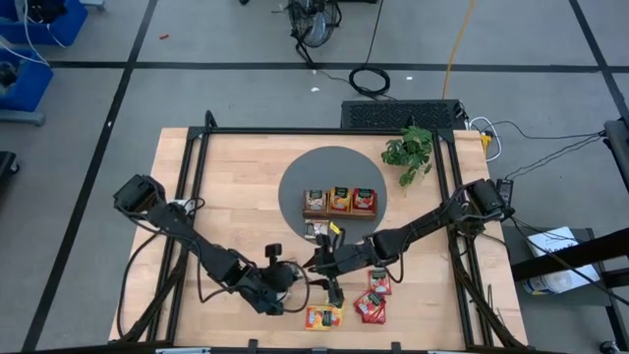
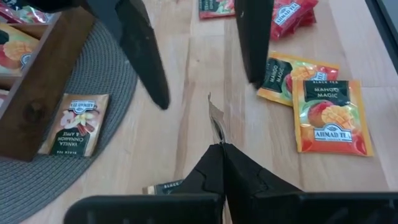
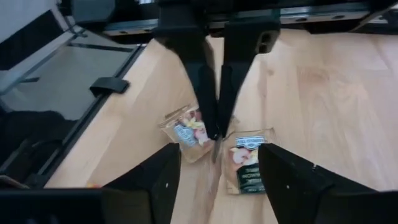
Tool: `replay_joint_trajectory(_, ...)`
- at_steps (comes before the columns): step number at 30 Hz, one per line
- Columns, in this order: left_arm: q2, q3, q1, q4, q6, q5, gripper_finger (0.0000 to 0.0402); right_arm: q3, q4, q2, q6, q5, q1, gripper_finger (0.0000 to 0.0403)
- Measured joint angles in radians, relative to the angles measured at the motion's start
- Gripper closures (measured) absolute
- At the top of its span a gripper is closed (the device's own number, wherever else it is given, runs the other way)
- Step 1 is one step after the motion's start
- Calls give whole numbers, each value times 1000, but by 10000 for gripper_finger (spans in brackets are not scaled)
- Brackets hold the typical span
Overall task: Pick & Place Tea
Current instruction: Put the brown tea packet into the left section of the wooden organizer
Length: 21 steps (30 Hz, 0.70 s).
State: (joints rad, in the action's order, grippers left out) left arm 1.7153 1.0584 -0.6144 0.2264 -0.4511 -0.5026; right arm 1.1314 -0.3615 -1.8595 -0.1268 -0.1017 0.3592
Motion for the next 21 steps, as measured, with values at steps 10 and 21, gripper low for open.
replay_joint_trajectory(10,0,0,28,-21,2,5,391,-15,-24,-17,7,-28,-5,227)
replay_joint_trajectory(21,0,0,32,-32,10,14,392,-16,-53,-34,48,-5,-8,325)
